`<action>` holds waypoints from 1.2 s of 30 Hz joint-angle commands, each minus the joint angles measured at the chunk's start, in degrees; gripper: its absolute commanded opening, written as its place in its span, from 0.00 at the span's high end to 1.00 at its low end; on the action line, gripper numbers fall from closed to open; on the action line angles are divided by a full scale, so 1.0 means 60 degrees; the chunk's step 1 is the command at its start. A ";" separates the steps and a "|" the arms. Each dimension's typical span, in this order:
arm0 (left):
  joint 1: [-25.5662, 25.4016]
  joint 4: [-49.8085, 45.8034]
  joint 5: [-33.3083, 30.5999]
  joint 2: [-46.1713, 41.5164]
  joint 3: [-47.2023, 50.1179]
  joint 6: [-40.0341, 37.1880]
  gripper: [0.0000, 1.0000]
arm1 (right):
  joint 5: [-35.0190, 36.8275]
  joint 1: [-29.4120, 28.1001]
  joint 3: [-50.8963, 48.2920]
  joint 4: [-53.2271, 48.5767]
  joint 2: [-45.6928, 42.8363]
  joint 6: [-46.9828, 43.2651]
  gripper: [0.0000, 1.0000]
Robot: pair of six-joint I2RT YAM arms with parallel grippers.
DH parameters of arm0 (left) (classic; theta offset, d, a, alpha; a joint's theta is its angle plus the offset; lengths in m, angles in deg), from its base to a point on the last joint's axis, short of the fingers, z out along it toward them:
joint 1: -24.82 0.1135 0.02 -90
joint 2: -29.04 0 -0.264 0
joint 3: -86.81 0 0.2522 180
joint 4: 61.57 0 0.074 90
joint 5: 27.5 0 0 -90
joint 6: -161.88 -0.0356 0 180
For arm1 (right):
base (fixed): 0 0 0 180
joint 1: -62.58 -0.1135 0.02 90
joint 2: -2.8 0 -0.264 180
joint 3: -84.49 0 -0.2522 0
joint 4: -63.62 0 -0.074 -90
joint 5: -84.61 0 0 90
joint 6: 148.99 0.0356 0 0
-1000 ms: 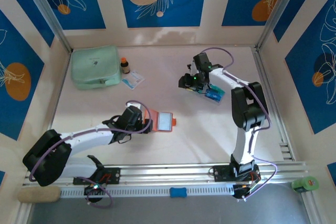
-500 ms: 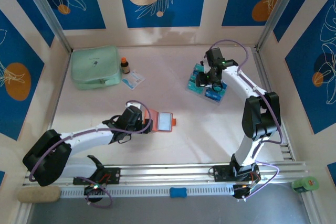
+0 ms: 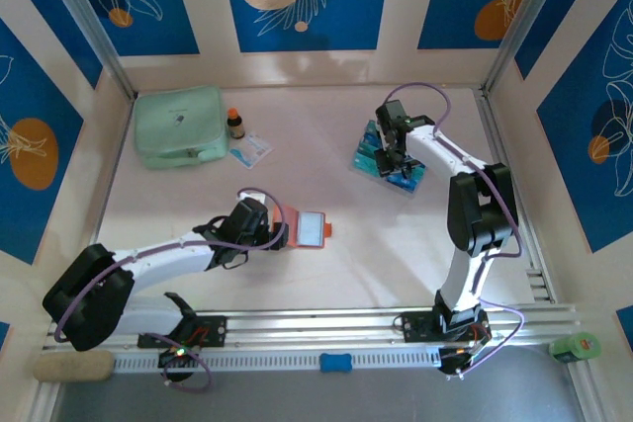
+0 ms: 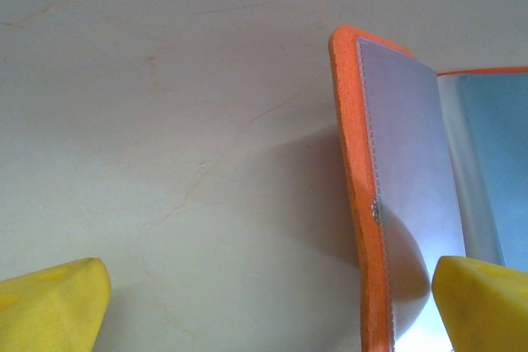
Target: Put the credit cards into the card holder
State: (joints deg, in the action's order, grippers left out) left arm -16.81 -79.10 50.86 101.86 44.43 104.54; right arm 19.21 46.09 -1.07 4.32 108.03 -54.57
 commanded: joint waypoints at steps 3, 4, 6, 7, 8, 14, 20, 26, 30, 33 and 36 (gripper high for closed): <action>0.0068 -0.0051 0.0014 -0.0099 -0.0166 0.0010 0.00 | 0.0470 0.0212 0.0087 -0.0238 0.0053 -0.0094 0.58; 0.0057 -0.0044 0.0006 -0.0120 -0.0154 0.0004 0.00 | 0.0470 0.0242 0.0073 -0.0246 0.0062 -0.0079 0.58; 0.0065 -0.0023 -0.0003 -0.0137 -0.0151 0.0005 0.00 | 0.0449 0.0262 0.0044 -0.0247 0.0083 -0.0065 0.58; 0.0067 -0.0002 0.0006 -0.0115 -0.0135 -0.0006 0.00 | 0.0409 0.0290 0.0044 -0.0272 0.0111 -0.0039 0.58; 0.0066 0.0044 0.0006 -0.0108 -0.0112 0.0012 0.00 | 0.0363 0.0309 0.0052 -0.0304 0.0141 -0.0006 0.58; 0.0070 0.0145 0.0065 0.0000 -0.0109 0.0049 0.00 | 0.0333 0.0344 -0.0074 -0.0379 0.0186 0.0068 0.58; 0.0066 0.0232 0.0065 -0.0009 -0.0062 0.0052 0.00 | 0.0267 0.0360 -0.0226 -0.0408 0.0215 0.0199 0.58; 0.0068 0.0320 0.0091 0.0040 -0.0049 0.0045 0.00 | 0.0171 0.0350 -0.0221 -0.0590 0.0360 0.0269 0.59; 0.0067 0.0372 0.0079 0.0041 -0.0034 0.0034 0.00 | -0.0107 0.0332 -0.0131 -0.0758 0.0406 0.0309 0.63; 0.0068 0.0417 0.0079 0.0075 -0.0034 0.0032 0.00 | -0.0247 0.0272 -0.0117 -0.0851 0.0413 0.0332 0.66; 0.0068 0.0453 0.0109 0.0125 -0.0034 0.0027 0.00 | -0.0368 0.0176 -0.0074 -0.0945 0.0448 0.0332 0.69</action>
State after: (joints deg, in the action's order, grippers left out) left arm -16.81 -77.44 50.86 101.95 44.45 104.54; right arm 20.93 47.95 -1.90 1.98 109.53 -53.45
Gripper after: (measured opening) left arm 0.998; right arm 0.316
